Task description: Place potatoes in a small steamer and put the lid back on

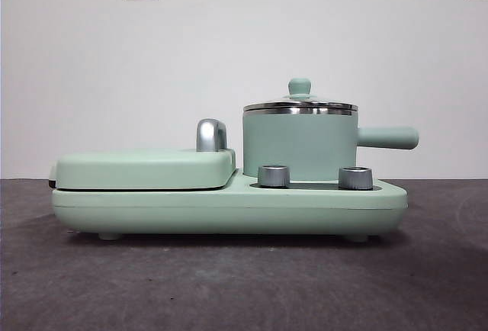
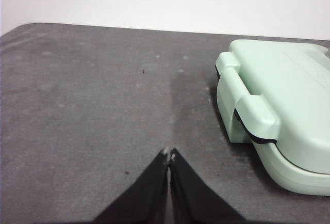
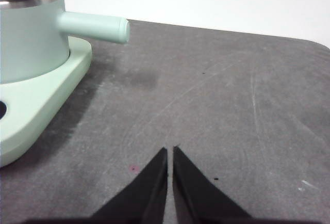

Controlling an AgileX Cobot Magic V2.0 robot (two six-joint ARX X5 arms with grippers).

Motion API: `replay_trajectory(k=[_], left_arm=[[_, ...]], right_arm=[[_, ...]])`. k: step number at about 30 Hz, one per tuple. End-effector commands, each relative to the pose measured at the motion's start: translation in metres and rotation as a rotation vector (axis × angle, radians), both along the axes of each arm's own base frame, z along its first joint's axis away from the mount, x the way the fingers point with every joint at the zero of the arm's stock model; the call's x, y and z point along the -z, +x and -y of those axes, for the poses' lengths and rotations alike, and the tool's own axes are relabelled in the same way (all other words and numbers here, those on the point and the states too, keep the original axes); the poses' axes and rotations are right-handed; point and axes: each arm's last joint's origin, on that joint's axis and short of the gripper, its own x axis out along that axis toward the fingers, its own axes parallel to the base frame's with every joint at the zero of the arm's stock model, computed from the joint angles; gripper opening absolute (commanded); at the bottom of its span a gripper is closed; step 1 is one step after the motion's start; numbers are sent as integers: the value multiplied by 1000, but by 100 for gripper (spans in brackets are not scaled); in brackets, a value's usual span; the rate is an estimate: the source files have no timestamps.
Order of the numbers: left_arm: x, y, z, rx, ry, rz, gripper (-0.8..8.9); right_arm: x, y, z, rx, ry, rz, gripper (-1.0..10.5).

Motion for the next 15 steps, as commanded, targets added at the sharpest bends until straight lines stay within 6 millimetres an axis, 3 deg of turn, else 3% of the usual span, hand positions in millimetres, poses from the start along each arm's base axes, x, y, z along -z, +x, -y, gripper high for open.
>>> replay_trajectory(k=[1,15], left_arm=[[5,1,0,-4,10,-2,7],[5,1,0,-4,10,-3,7]], right_arm=[[1,1,0,1,21,10,15],[1,1,0,7,31,13,15]])
